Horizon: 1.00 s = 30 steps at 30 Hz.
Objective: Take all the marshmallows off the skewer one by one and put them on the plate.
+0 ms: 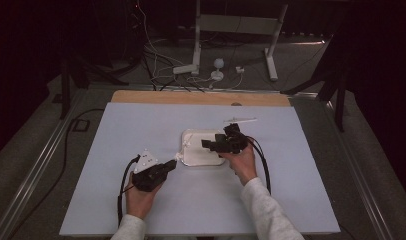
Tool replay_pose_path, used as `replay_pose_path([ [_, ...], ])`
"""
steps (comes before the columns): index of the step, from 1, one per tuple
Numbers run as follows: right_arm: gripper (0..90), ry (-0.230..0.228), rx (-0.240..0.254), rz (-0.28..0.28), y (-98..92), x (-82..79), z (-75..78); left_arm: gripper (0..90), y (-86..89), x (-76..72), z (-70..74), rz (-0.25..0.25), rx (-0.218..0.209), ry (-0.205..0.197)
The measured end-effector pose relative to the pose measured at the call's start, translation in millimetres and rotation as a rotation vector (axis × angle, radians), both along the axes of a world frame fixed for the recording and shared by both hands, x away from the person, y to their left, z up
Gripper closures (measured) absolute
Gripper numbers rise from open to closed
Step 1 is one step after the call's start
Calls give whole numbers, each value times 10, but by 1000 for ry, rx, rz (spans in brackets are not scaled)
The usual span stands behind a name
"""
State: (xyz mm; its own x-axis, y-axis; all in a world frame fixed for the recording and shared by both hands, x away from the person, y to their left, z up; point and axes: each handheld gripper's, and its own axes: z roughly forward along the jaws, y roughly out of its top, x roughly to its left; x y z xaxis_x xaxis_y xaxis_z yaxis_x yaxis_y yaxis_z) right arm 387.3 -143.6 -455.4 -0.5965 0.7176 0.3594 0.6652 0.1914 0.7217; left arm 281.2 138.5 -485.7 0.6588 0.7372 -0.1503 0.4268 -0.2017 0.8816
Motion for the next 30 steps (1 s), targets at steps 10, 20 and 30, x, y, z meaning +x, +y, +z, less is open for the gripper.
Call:
replay_pose_path([
  [10,278,-7,90,107,131,-156,86,899,-34,6,-16,-7,2,5],
  [20,476,39,174,218,336,-216,54,899,-60,-16,-8,-36,-21,-18],
  [30,664,104,228,198,389,-202,29,899,-67,-24,-7,-45,-28,-29],
])
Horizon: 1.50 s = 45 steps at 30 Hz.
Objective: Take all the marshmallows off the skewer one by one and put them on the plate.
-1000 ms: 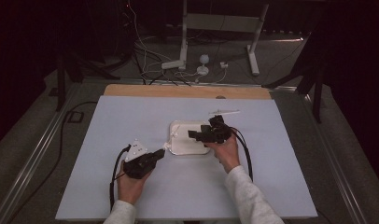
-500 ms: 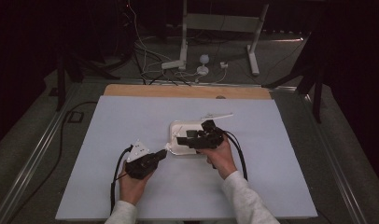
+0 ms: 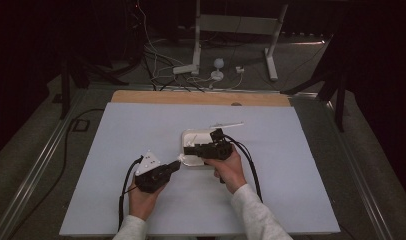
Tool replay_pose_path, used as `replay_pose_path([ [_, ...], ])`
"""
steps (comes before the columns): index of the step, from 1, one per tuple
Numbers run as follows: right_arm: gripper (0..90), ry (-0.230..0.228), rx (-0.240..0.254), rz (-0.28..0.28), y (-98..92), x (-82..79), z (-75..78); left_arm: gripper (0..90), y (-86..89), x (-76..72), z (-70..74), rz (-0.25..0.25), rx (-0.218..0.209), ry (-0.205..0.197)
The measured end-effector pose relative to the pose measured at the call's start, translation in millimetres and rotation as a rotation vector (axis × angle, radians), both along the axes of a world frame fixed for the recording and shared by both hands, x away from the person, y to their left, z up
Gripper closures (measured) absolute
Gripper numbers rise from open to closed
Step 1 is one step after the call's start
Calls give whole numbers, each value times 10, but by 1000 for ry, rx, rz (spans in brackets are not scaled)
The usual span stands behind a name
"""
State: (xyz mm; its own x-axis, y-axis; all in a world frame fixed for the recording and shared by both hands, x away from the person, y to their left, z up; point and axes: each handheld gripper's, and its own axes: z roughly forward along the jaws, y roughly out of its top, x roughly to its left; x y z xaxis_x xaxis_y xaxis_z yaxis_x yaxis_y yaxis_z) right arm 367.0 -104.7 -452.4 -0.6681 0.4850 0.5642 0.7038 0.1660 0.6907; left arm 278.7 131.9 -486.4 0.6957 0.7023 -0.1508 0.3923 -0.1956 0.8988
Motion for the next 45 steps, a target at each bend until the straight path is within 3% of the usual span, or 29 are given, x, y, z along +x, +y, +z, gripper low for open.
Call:
replay_pose_path([
  [4,750,25,28,-12,-26,8,12,900,12,4,-11,5,0,4],
  [16,777,-7,70,-74,-65,-5,84,900,23,-15,13,-6,-8,-14],
  [23,795,-30,98,-140,-132,16,147,900,22,-26,14,-14,-2,-22],
  [45,816,-103,90,-206,-148,50,222,900,80,-49,58,-14,-4,-30],
])
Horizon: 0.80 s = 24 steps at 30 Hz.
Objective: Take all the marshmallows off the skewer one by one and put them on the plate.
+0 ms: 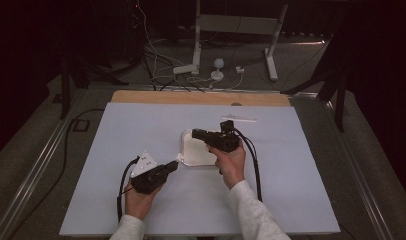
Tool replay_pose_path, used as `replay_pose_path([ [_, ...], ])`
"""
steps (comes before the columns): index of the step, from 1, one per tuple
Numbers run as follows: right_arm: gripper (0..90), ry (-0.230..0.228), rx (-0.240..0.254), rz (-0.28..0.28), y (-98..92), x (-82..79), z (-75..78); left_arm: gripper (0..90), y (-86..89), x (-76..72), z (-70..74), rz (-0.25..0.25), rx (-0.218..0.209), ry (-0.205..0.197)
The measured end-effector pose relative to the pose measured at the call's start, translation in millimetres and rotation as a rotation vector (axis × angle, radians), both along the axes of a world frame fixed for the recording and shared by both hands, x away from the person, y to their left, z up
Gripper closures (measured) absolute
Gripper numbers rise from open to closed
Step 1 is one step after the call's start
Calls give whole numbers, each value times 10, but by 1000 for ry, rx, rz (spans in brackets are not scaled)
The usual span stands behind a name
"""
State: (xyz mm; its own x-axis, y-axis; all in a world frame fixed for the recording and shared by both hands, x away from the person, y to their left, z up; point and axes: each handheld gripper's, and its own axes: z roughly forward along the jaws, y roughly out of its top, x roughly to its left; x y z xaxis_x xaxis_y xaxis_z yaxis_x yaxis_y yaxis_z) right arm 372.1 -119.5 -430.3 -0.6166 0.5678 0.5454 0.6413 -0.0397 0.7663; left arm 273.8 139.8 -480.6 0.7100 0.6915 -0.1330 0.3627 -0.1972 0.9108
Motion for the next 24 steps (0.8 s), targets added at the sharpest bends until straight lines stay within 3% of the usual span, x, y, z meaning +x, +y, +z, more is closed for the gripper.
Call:
replay_pose_path([
  [9,823,-19,-25,-41,-13,16,-10,900,7,-6,2,-1,10,5],
  [10,831,-29,-34,-66,-27,15,0,900,10,-7,-3,-3,11,8],
  [11,833,-67,-56,-140,-82,10,32,900,46,-30,-35,2,41,21],
  [12,833,-46,-5,-159,-187,54,56,900,46,-30,-35,2,41,21],
  [14,832,-27,15,-158,-282,98,82,900,133,-26,-36,22,3,29],
  [16,826,-55,-50,-125,-383,89,154,900,174,-4,-6,37,-33,24],
  [19,823,-65,-82,-107,-367,70,139,900,144,0,5,43,-30,22],
  [24,813,-41,-108,-93,-310,70,18,900,133,3,-3,43,-34,23],
])
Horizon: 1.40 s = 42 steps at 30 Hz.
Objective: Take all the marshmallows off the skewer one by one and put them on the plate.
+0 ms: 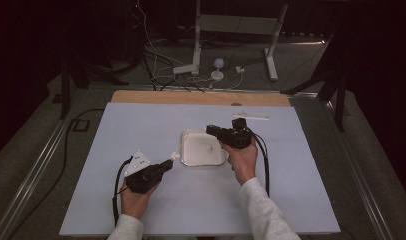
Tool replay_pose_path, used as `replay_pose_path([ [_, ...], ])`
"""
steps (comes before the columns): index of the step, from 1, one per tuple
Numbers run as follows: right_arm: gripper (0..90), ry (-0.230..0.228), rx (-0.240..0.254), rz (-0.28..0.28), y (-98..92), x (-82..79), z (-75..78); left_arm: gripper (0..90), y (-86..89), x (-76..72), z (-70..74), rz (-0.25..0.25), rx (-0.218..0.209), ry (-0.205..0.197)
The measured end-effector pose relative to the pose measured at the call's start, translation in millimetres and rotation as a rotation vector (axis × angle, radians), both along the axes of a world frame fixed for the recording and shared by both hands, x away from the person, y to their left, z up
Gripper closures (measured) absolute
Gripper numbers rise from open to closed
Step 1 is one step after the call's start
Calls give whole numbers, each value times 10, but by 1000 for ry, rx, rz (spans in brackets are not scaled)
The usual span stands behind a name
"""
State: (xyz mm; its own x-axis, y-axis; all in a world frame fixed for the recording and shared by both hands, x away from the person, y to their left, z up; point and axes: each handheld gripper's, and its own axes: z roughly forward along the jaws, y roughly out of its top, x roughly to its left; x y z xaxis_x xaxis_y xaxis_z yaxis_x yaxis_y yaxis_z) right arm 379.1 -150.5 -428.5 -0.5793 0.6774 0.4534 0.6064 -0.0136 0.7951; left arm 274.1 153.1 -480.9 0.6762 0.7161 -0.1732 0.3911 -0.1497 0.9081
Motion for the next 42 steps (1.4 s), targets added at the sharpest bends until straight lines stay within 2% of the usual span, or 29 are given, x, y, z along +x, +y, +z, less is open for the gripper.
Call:
replay_pose_path([
  [5,796,24,-70,19,17,2,-123,900,16,3,2,9,-7,4],
  [6,796,24,-70,19,17,2,-123,900,17,4,3,9,-7,5],
  [7,789,28,-105,25,25,-5,-161,900,17,7,2,9,-6,5],
  [13,762,49,-156,24,37,-6,-262,900,6,23,-10,9,-5,16],
  [15,717,63,-167,19,28,2,-311,900,5,25,-11,8,-3,17],
  [17,624,83,-176,1,7,15,-378,900,2,26,-14,11,-3,17],
  [18,624,83,-176,1,7,15,-378,900,1,28,-14,12,-4,19],
  [21,514,98,-183,-12,-10,30,-412,900,0,36,-21,13,2,22],
  [24,452,99,-192,-22,-22,33,-414,900,-5,38,-23,15,1,24],
  [28,356,91,-186,-28,-34,16,-400,900,-10,39,-24,17,2,24],
  [30,308,89,-171,0,-13,-15,-383,900,-14,42,-26,18,2,25],
  [34,286,86,-152,36,37,-61,-363,900,-21,43,-26,18,1,25],
  [35,286,84,-136,60,75,-95,-349,900,-23,42,-26,19,1,25],
  [39,286,88,-109,96,146,-144,-337,900,-31,44,-27,19,4,23],
  [41,297,94,-77,141,232,-193,-334,900,-36,45,-26,17,4,23],
  [42,297,94,-77,141,232,-193,-334,900,-39,45,-27,16,4,24],
])
